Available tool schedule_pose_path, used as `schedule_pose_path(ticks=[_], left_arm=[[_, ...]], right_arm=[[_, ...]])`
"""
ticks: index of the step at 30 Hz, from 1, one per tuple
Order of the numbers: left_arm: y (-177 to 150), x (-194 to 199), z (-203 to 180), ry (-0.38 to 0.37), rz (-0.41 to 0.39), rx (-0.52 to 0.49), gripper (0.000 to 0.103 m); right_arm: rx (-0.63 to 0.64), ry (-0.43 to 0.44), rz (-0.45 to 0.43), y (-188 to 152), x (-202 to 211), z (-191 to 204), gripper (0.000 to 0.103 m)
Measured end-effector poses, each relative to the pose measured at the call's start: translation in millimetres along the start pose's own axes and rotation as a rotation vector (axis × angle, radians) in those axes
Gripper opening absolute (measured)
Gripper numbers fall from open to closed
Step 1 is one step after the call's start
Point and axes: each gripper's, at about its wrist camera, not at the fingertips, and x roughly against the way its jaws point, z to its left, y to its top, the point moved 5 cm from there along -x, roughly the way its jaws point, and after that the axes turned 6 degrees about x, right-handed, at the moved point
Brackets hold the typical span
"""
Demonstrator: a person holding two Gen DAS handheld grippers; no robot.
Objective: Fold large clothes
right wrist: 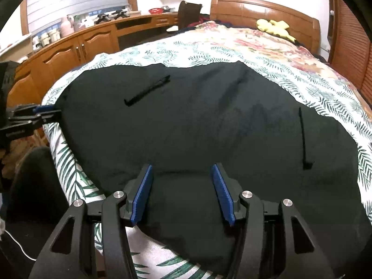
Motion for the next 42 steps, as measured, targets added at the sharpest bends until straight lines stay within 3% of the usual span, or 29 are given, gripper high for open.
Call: schedule_pose_path(ticks=[3,13,24,33,40,42], left_arm=[[12,8,-4,-0.037,-0.027,0.028,0.002],[61,50,-44,-0.109,-0.168,-0.023,0.001],[86,56,-90,-0.158,-0.202,-0.1,0.0],[113,48,-209,-0.317,-0.212,-0.248,0.0],[99,37,-322,-0.483,-0.141,-0.404,0.0],[94,39,-344,-0.502,-0.13,-0.447,0.0]], right_arm=[[0.001,-0.011,0.03,3,3,-2,0.054],[-0.056,-0.038,0.037,-11,15,-15,0.054],[-0.102,-0.032,-0.013,-16,35,-23,0.054],[-0.145,-0.176,-0.069,-38,108,-75,0.054],[-0.215,-0.273,-0.082,-75,160,-122,0.054],[-0.234,-0.289,-0.081,-85,168,-132,0.054]])
